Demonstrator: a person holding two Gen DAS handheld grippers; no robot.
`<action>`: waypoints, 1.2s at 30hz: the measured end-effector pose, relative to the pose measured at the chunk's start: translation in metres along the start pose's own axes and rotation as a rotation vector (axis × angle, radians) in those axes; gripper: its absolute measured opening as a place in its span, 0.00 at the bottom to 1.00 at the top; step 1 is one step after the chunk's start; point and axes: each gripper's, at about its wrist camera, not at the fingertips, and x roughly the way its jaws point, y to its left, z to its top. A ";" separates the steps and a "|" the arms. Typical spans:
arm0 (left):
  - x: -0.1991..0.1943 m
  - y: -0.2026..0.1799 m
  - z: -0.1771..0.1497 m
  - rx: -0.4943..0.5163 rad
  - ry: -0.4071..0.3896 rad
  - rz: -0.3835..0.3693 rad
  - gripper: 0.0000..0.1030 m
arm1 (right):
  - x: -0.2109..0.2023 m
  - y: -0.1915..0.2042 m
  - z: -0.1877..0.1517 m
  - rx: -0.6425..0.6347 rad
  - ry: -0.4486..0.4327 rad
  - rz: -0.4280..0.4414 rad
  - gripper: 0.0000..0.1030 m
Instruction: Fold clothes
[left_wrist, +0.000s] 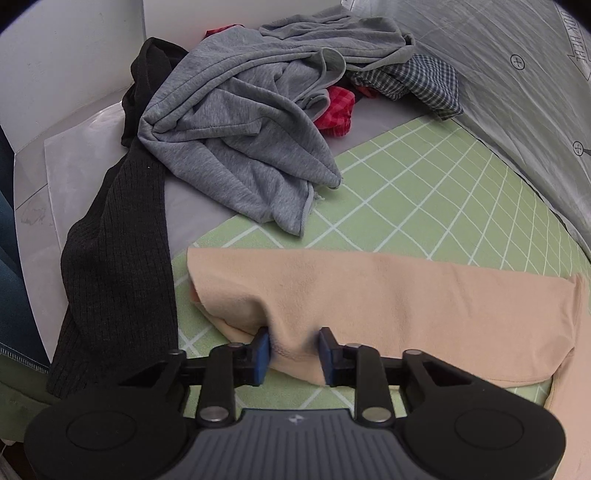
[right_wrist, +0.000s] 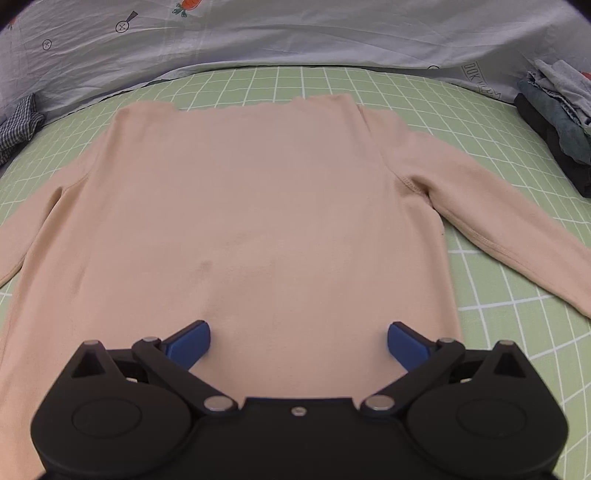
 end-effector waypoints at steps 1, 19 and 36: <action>0.000 -0.002 0.001 -0.001 -0.006 -0.012 0.08 | 0.000 -0.001 -0.001 0.002 0.000 0.002 1.00; -0.067 -0.188 -0.017 0.449 0.059 -0.716 0.51 | 0.000 -0.007 0.010 0.038 0.002 0.070 1.00; -0.006 -0.157 -0.020 0.447 0.198 -0.265 0.51 | 0.046 0.030 0.061 0.508 0.153 0.622 0.38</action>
